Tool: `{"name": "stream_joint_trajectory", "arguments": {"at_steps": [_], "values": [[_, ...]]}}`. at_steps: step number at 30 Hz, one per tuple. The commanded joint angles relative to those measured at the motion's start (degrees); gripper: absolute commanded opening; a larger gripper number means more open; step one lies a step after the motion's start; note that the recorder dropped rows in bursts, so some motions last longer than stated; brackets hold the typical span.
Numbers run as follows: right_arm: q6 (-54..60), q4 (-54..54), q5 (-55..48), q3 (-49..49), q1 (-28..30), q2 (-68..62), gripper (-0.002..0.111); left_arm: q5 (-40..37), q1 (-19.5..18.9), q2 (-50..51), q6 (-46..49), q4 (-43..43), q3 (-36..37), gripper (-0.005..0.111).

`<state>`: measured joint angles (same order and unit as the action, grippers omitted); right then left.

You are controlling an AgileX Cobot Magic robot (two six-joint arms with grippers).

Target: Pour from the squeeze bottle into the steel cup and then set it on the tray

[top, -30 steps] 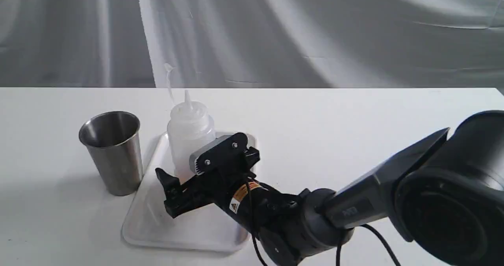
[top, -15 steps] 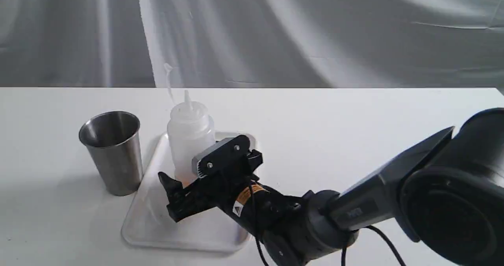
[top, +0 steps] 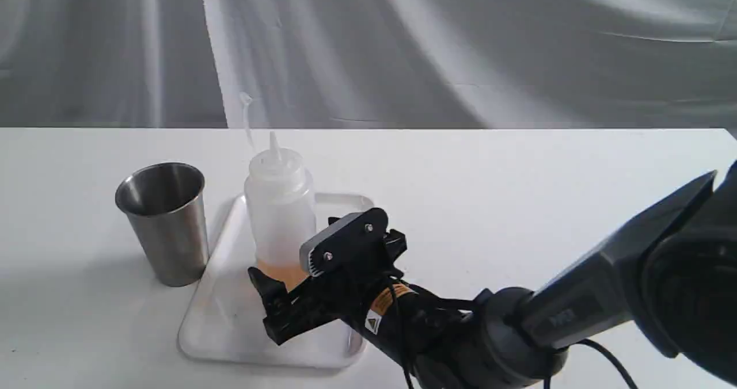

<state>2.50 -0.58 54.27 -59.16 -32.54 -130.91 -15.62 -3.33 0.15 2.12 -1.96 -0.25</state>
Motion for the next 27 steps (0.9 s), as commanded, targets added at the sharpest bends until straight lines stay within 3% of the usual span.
{"name": "stream_joint_trajectory", "arguments": {"at_steps": [1,20,27], "values": [[1.59,-0.46,1.14,2.67,-0.16,3.02,0.1,0.41,0.27,-0.15,-0.14,0.02,0.25,0.008],[4.17,-4.8,-3.12,22.21,-0.16,25.63,0.1,0.41,0.27,-0.15,-0.28,0.02,0.25,0.008],[-2.19,-3.91,-3.12,29.73,-0.16,39.3,0.1,0.41,0.27,-0.15,-0.04,0.02,0.25,0.008]]}}
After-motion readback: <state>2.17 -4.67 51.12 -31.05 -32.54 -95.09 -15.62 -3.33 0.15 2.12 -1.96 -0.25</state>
